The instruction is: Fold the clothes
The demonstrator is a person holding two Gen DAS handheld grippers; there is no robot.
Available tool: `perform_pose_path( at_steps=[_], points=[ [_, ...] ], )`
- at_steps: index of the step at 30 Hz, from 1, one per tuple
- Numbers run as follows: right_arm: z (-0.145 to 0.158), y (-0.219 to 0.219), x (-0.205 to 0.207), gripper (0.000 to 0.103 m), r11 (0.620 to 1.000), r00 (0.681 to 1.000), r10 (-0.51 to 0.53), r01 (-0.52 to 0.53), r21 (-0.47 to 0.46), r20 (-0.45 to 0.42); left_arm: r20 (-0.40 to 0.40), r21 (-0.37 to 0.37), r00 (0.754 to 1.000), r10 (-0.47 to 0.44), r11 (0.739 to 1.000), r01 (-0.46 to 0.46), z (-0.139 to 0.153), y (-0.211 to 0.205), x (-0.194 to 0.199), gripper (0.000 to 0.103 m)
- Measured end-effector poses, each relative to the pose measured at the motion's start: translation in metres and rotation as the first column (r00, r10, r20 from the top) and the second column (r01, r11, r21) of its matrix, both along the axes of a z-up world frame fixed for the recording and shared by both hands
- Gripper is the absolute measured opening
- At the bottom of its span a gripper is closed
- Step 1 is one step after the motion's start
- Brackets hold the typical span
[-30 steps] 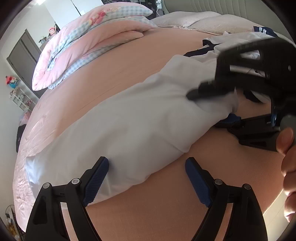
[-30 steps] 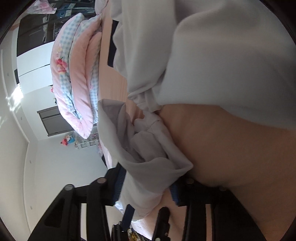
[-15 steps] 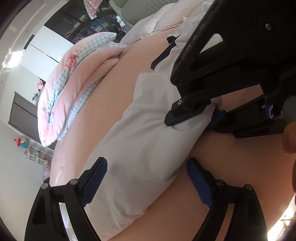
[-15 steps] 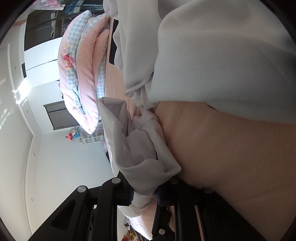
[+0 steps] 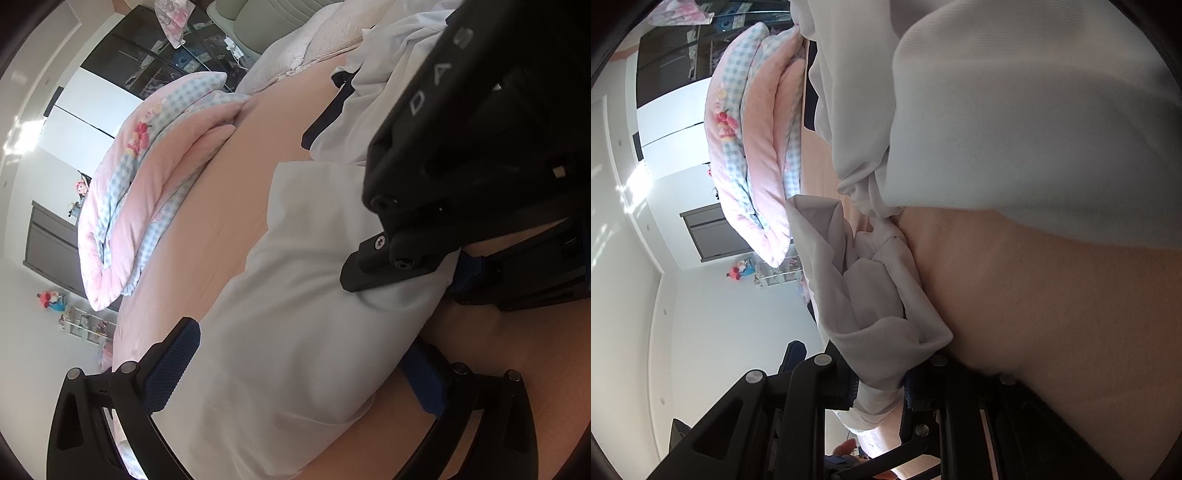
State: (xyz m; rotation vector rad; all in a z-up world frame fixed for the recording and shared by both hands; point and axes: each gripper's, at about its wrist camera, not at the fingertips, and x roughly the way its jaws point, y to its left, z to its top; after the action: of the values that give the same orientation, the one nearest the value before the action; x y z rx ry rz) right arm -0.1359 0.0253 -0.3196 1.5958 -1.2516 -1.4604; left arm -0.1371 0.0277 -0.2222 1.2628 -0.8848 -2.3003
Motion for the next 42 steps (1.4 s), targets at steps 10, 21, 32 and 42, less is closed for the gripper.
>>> perform_pose_path(
  at_steps=[10, 21, 32, 42],
  points=[
    [0.002, 0.002, -0.001, 0.014, 1.0, 1.0, -0.001, 0.001, -0.003, -0.007, -0.046, -0.002, 0.996, 0.077, 0.997, -0.077, -0.001, 0.002, 0.003, 0.103],
    [0.006, 0.006, 0.0, 0.017, 0.999, 0.999, -0.002, 0.0, -0.034, -0.044, -0.009, 0.239, 0.985, 0.17, 0.957, -0.163, 0.006, -0.024, 0.001, 0.098],
    [0.014, 0.004, -0.004, 0.023, 1.0, 1.0, 0.011, -0.011, -0.004, -0.017, 0.032, 0.462, 0.969, 0.243, 0.857, -0.23, 0.01, -0.047, 0.005, 0.085],
    [0.038, -0.019, -0.017, 0.078, 0.999, 0.997, 0.032, -0.032, 0.004, -0.064, 0.061, 0.587, 0.959, 0.275, 0.767, -0.257, 0.01, -0.063, 0.009, 0.083]
  ],
)
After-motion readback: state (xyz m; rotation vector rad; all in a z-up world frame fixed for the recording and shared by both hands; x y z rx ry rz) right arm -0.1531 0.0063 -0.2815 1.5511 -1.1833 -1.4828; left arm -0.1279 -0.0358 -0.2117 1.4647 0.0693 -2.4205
